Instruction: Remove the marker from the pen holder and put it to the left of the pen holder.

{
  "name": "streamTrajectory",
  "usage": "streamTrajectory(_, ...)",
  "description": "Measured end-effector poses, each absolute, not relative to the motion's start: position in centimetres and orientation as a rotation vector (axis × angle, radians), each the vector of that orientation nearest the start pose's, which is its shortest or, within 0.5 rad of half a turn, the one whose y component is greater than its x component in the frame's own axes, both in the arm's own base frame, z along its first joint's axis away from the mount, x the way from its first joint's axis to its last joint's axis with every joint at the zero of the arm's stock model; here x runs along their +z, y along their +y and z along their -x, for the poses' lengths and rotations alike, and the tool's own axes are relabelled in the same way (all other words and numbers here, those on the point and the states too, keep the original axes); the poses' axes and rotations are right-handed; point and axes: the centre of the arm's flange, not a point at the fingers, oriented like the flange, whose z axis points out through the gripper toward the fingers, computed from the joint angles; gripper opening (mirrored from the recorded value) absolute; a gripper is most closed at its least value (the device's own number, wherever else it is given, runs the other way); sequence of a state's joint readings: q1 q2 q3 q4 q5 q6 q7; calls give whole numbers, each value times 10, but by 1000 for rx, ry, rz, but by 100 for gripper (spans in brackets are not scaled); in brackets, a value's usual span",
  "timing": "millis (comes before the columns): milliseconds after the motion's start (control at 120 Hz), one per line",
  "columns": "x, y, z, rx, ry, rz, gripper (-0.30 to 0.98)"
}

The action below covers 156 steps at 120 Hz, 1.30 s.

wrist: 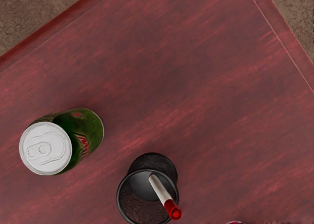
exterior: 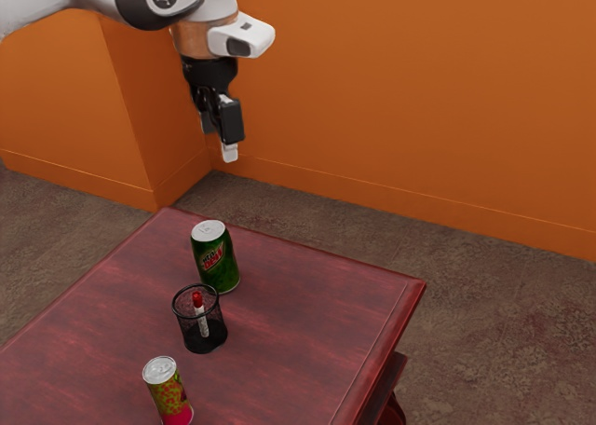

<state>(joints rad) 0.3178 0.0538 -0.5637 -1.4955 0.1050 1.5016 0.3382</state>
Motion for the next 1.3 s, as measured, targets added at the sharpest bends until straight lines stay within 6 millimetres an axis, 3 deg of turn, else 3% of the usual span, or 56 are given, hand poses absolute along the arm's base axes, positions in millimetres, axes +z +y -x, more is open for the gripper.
streamTrajectory(100, 606, -129, -559, 125, 956, 2894, 69)
streamTrajectory(225, 558, -126, -581, 251, 1021, 2891, 69)
streamTrajectory(317, 514, -114, -590, 376, 1038, 2874, 69)
streamTrajectory(425, 469, -103, -588, 513, 1048, 2829, 69)
streamTrajectory(583, 419, -74, -578, 684, 1017, 2804, 69)
streamTrajectory(917, 353, -70, -553, 907, 1048, 2824, 69)
streamTrajectory(1167, 331, -57, -564, 861, 1024, 2864, 67)
streamTrajectory(1300, 326, -53, -570, 810, 1017, 2884, 52)
